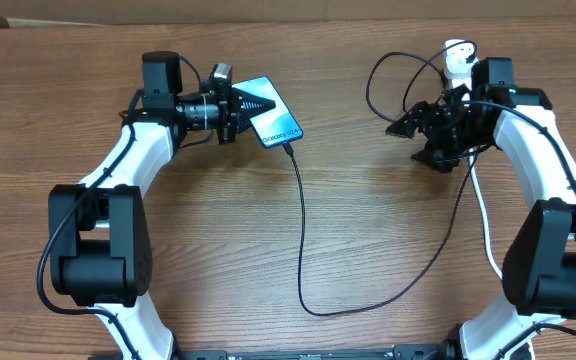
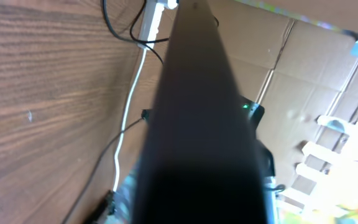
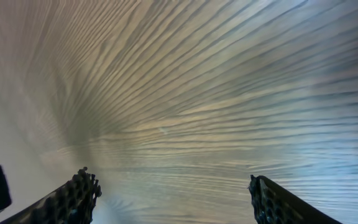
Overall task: Plug charger to phone and switch on socket
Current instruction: 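Open the right gripper and withdraw it from the plugged connector, then lower the phone flat onto the table with the left gripper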
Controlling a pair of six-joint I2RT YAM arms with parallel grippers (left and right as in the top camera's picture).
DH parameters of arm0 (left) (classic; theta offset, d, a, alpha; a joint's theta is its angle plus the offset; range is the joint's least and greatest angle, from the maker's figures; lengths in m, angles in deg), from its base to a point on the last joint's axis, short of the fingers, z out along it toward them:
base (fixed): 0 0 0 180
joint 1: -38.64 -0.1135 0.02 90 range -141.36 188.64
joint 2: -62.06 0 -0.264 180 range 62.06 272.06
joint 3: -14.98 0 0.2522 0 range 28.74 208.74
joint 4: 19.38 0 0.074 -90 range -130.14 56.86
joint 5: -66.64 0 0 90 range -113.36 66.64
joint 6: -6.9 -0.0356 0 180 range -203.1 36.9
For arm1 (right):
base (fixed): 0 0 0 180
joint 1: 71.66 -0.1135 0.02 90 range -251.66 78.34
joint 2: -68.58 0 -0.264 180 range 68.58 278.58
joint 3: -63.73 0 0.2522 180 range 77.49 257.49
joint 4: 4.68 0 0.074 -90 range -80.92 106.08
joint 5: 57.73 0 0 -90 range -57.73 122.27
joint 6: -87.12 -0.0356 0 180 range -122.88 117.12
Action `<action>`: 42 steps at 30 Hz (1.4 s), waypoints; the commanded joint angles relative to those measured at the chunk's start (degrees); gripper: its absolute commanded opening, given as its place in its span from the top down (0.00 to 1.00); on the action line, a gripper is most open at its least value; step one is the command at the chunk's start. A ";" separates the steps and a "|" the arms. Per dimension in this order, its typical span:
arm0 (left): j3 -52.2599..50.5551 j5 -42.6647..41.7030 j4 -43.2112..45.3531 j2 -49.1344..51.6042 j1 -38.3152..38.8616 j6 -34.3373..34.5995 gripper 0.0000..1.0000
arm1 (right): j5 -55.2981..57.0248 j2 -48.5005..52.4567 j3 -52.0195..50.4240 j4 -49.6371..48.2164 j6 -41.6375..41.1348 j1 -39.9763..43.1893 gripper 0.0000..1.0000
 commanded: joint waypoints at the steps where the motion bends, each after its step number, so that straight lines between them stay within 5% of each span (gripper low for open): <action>1: 0.55 1.09 0.48 -0.66 0.37 -5.31 0.96 | 3.15 -1.18 -0.02 -0.02 2.23 1.36 0.21; 25: 0.55 21.70 -8.15 0.17 4.13 -26.95 0.96 | -3.96 -1.20 5.53 6.36 9.75 9.57 0.27; 42: 0.52 30.91 -8.81 4.98 9.29 -27.98 0.96 | -3.93 -1.20 14.36 11.98 9.77 9.73 0.27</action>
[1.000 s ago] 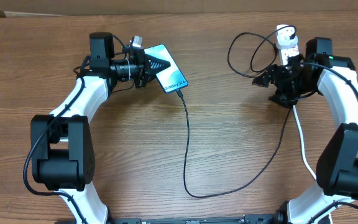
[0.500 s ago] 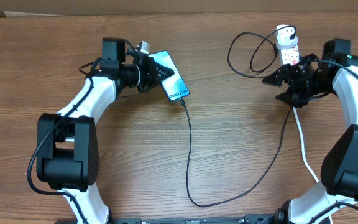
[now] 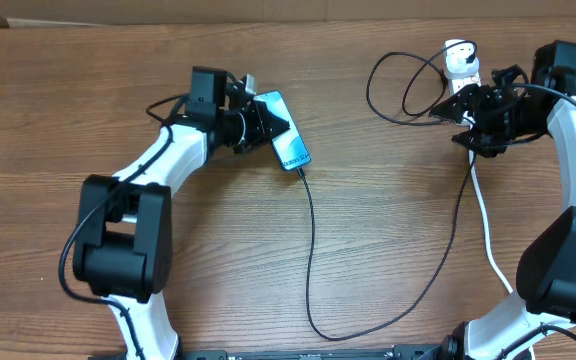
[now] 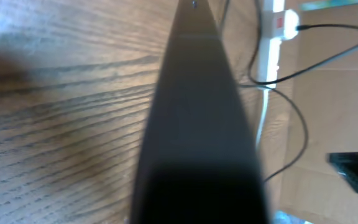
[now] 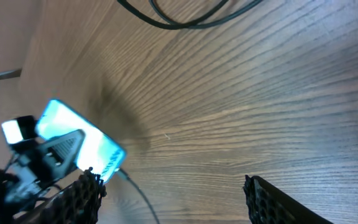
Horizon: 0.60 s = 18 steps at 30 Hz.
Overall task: Plug charger to phone and switch on socket
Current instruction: 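Lower the phone flat onto the table with the left gripper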
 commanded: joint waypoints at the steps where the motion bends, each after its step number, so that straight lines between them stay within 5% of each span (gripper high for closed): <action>1: 0.52 0.37 0.26 2.80 0.66 -1.51 0.96 | -0.76 -1.20 3.39 0.59 0.74 0.28 0.27; 18: 0.52 0.20 1.77 6.32 -0.07 -1.55 0.96 | 0.61 -1.20 6.75 3.41 1.62 2.05 0.26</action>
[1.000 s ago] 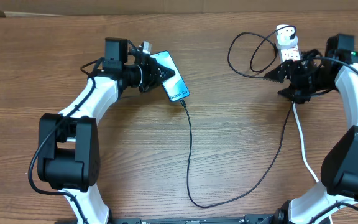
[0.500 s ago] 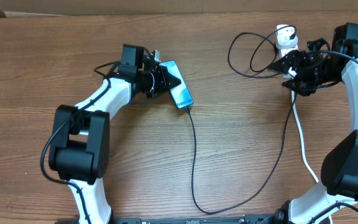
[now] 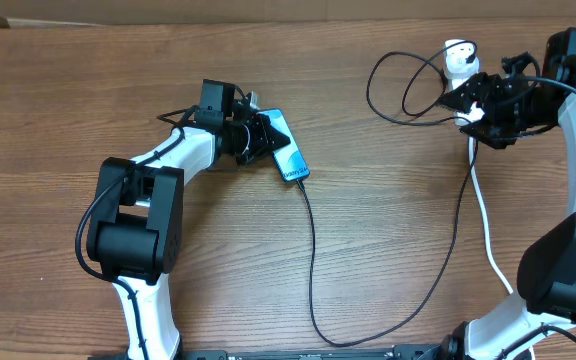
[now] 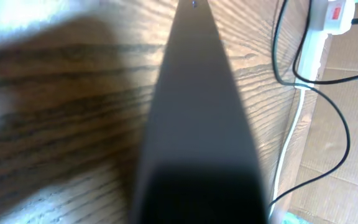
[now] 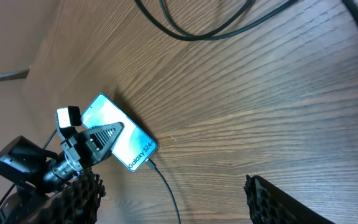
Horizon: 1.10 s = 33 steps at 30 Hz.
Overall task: Plug charger to phone and switch on socket
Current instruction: 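Lower the phone flat onto the table with the left gripper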
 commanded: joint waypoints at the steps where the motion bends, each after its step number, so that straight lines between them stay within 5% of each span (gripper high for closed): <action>1: 0.52 -0.35 0.83 0.37 -0.39 -1.53 0.96 | 0.37 -1.20 1.64 -0.17 0.50 1.57 0.26; 13: 0.52 9.20 0.37 0.42 -0.33 -3.02 0.95 | 5.25 -1.20 1.64 0.83 0.48 3.50 0.25; 27: 0.52 12.79 -0.59 0.42 -0.33 -3.02 0.80 | 5.97 -1.20 1.62 1.40 0.48 3.50 0.25; 33: 0.55 10.62 -0.48 0.39 -0.35 -5.11 0.60 | 6.10 -1.20 1.62 1.44 0.50 3.50 0.25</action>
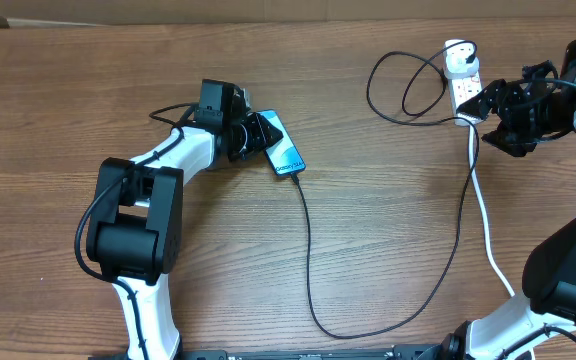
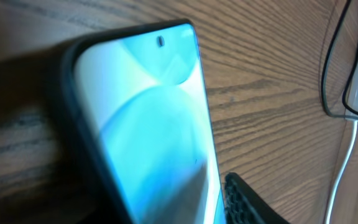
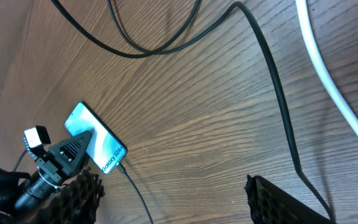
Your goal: Plug charger to phone and switch on socket
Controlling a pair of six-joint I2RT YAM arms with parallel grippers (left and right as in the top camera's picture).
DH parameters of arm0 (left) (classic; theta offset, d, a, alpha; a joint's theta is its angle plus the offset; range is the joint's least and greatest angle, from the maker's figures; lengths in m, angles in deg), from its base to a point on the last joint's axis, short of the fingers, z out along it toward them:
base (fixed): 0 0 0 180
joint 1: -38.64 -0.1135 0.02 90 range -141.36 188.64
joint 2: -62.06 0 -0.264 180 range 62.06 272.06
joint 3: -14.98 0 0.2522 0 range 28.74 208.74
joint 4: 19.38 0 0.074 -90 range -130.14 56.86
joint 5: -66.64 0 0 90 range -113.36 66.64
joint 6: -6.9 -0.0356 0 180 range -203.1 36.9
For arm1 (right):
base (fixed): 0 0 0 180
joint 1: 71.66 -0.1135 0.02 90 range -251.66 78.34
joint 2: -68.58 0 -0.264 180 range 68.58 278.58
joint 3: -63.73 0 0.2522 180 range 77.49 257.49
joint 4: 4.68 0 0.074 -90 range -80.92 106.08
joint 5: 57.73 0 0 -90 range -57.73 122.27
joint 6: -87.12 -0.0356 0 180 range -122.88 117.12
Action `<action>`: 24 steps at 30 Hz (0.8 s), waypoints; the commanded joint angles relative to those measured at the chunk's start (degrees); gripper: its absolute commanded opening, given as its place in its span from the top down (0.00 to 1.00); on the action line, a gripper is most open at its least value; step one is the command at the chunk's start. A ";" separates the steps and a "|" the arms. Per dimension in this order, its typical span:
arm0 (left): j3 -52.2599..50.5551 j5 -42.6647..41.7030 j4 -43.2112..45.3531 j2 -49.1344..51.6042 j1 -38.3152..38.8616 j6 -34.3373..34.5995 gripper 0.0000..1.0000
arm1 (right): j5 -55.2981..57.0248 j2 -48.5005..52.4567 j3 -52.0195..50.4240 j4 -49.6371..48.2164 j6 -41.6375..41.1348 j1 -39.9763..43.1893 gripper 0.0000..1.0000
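The phone lies flat on the table with its screen lit; it also shows in the left wrist view and the right wrist view. A black charger cable is plugged into its lower end. My left gripper sits at the phone's left side, open, one finger beside the phone's right edge. The white socket strip lies at the back right, the cable's other end plugged into it. My right gripper hangs open and empty just right of the strip, its fingers wide apart.
The strip's white cord runs down the right side toward the front edge. The black cable makes a loop left of the strip and a long curve across the front. Cardboard stands behind the table.
The phone, held on edge between my left fingers before, now lies flat with its screen up and the fingers open. My right gripper has moved a little further right, past the strip.
My left gripper first held the plugged-in phone at the back left while the right gripper hovered open below the strip. The phone was then carried right and lowered on edge. Now it rests flat, released, and the right gripper is beside the strip.
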 commanded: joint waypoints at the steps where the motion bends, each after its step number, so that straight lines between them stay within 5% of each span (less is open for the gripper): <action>1: 0.48 -0.61 -0.09 0.39 -0.33 -2.62 0.59 | 0.55 -1.20 1.62 -0.15 0.37 0.17 0.25; 24: 0.50 -0.48 -3.96 -0.17 -4.20 -7.41 0.50 | 5.68 -1.20 1.62 -2.01 0.26 0.17 0.25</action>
